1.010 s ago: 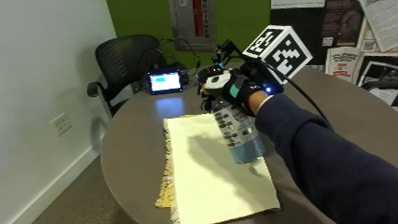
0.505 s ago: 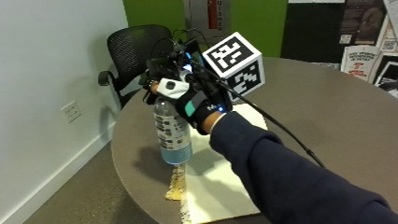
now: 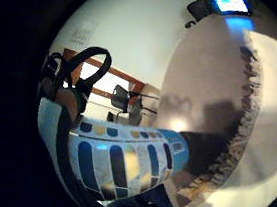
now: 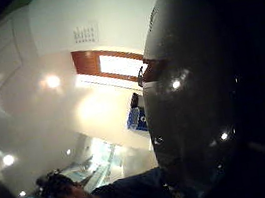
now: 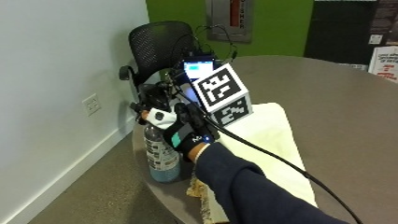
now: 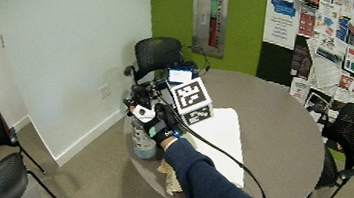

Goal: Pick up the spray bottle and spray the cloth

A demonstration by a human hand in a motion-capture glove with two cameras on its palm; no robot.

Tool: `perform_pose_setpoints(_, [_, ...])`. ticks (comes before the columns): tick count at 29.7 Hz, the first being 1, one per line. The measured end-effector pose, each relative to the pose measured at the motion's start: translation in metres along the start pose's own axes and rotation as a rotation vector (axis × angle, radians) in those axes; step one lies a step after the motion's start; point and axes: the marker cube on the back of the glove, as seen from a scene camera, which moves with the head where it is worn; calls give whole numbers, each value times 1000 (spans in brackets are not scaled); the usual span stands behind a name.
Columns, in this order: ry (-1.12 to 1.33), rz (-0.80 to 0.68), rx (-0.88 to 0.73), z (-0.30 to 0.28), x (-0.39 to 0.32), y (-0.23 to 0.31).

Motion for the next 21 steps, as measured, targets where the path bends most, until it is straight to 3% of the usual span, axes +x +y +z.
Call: perform_pose_setpoints(21, [95, 30, -95, -27, 8, 14])
